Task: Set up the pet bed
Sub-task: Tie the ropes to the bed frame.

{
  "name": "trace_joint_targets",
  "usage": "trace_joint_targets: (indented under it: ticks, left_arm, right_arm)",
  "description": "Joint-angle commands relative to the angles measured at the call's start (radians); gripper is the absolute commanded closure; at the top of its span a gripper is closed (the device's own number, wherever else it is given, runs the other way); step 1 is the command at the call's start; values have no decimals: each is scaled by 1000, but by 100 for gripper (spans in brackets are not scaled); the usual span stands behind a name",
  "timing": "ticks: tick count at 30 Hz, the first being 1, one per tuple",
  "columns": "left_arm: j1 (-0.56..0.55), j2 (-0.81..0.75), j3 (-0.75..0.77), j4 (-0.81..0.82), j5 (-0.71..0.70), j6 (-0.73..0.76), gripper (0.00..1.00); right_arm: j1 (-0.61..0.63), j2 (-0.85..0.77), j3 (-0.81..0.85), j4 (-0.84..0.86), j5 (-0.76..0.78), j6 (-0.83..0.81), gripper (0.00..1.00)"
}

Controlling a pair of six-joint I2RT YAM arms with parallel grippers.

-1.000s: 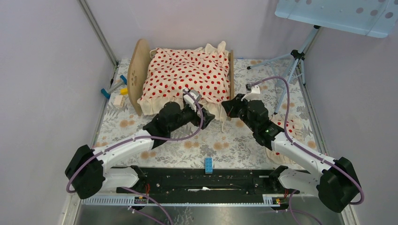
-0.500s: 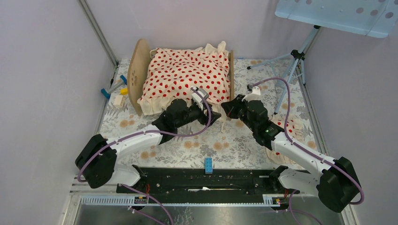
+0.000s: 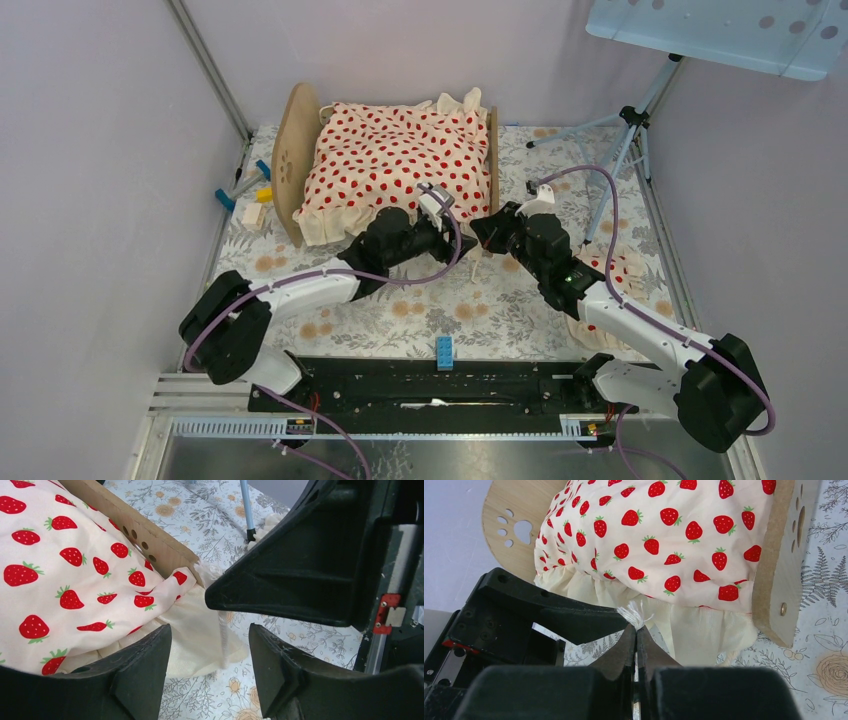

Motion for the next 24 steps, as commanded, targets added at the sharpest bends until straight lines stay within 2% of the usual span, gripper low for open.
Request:
trace_joint_targets:
  ticks: [1,4,8,12,13,15,17,21,24]
  left_arm:
    - [-2,26,64,97,8,-16,39]
    - [-2,43,82,107,13,-27,44]
    - [-2,66,104,101,21,-33,58]
    - [0,89,123,78,42,-37,80]
    - [0,93,126,72,49,-40,89]
    - [0,95,128,62,63,-42,100]
    - [0,96,127,45,70,-47,100]
    - [0,99,112,24,81,-70,100]
    - [0,105,86,26,79,-99,100]
  right_arm:
    - [-5,1,25,0,-13,11,100]
    - [-6,-3,26,-4,-13,11,100]
    - [-7,-5,25,-12,-16,9,100]
    - [-9,-10,18,-15,-18,11,99]
    - [-8,-11,17,-16,-17,11,97]
    - [-10,-17,11,-22,-8,7,91]
    - [-10,-32,3,-37,12,-3,86]
    - [-10,-87,-39,-65,72,-18,64]
    - [-10,-139,-84,-82,113,-24,61]
